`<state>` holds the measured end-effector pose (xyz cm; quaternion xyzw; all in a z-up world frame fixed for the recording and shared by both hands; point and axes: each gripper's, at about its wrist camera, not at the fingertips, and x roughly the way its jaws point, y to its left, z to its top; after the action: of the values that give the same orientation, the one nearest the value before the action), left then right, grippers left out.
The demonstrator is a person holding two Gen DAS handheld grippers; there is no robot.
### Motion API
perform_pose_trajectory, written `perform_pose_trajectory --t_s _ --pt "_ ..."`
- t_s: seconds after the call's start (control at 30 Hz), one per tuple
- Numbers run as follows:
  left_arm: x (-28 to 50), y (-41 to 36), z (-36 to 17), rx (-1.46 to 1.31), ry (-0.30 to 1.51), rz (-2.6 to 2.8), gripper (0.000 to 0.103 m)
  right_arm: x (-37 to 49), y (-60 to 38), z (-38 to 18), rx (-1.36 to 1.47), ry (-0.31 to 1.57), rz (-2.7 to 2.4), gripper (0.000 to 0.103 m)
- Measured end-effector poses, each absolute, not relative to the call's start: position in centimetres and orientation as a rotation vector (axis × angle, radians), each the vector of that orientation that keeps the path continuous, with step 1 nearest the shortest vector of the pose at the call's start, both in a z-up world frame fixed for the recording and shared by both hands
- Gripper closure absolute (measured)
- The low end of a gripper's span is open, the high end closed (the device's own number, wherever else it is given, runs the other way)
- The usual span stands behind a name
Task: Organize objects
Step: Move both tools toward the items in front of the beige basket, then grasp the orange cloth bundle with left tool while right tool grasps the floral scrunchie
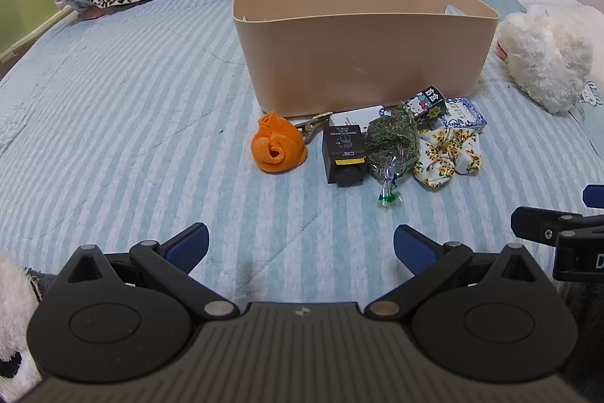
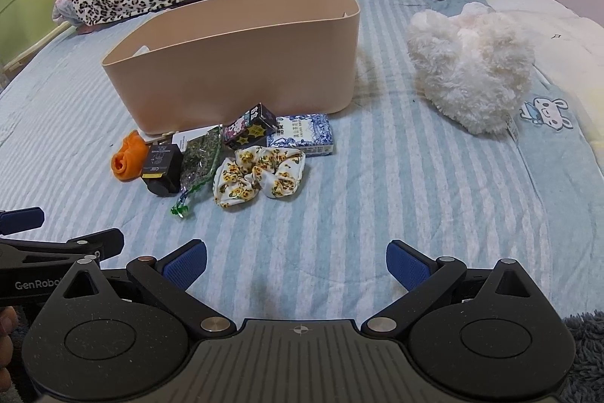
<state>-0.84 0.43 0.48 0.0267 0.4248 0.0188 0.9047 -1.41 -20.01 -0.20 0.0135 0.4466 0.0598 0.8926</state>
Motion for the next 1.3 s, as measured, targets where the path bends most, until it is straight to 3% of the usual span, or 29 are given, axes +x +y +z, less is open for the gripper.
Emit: perform_pose_trajectory --t_s 0.5,1.0,1.3 --pt "0.5 3.3 2.4 0.052 0.843 0.061 0.000 -0.2 -20.1 0.9 -0.022 0.938 0.100 0.000" --pt "9.8 6.0 0.0 0.065 0.887 -0.010 0.000 6.9 -18.4 -1.0 -0.046 0.976 0.124 0.000" --pt "12.7 7.2 -4.2 0.063 0.991 -0.086 0.000 10.0 -18.1 -4.8 0.013 1.078 0.157 0.017"
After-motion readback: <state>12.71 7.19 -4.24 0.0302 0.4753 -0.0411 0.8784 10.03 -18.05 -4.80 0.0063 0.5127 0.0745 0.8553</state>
